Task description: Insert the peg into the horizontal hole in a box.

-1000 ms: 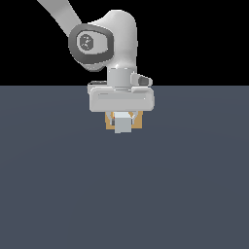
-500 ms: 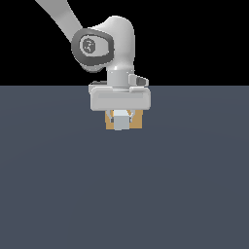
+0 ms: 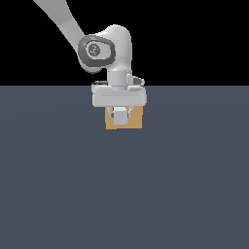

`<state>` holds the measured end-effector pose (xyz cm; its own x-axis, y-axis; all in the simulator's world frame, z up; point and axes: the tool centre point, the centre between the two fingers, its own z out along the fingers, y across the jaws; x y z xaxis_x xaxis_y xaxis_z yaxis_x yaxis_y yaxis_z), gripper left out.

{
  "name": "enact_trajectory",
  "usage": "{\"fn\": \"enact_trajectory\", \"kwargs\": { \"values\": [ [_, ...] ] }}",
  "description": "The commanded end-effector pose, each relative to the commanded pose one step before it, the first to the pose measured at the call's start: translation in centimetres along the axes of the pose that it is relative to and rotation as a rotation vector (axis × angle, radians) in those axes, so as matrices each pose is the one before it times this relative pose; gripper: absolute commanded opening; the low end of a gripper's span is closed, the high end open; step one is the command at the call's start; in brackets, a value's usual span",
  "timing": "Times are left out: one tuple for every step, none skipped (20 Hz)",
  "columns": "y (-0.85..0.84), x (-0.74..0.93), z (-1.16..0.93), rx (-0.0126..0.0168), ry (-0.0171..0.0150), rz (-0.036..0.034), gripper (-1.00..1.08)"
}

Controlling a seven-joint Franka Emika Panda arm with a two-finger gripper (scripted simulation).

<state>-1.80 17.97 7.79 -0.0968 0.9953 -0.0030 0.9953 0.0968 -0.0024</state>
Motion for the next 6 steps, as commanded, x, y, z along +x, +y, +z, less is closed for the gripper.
{"fn": "enact_trajectory", "kwargs": {
  "values": [
    [0.182,1.25,-0.239,-0.00634,0.00459,-0.00637,-1.0],
    [0.026,0.025,0.0,0.0,0.0,0.0,-1.0],
    [0.029,-0.06,-0.001,0.0,0.0,0.0,-1.0],
    [0.031,-0.139,-0.001,0.0,0.0,0.0,-1.0],
    [0.018,-0.114,-0.001,0.0,0.0,0.0,-1.0],
    [0.006,-0.04,0.0,0.0,0.0,0.0,-1.0]
  ]
}}
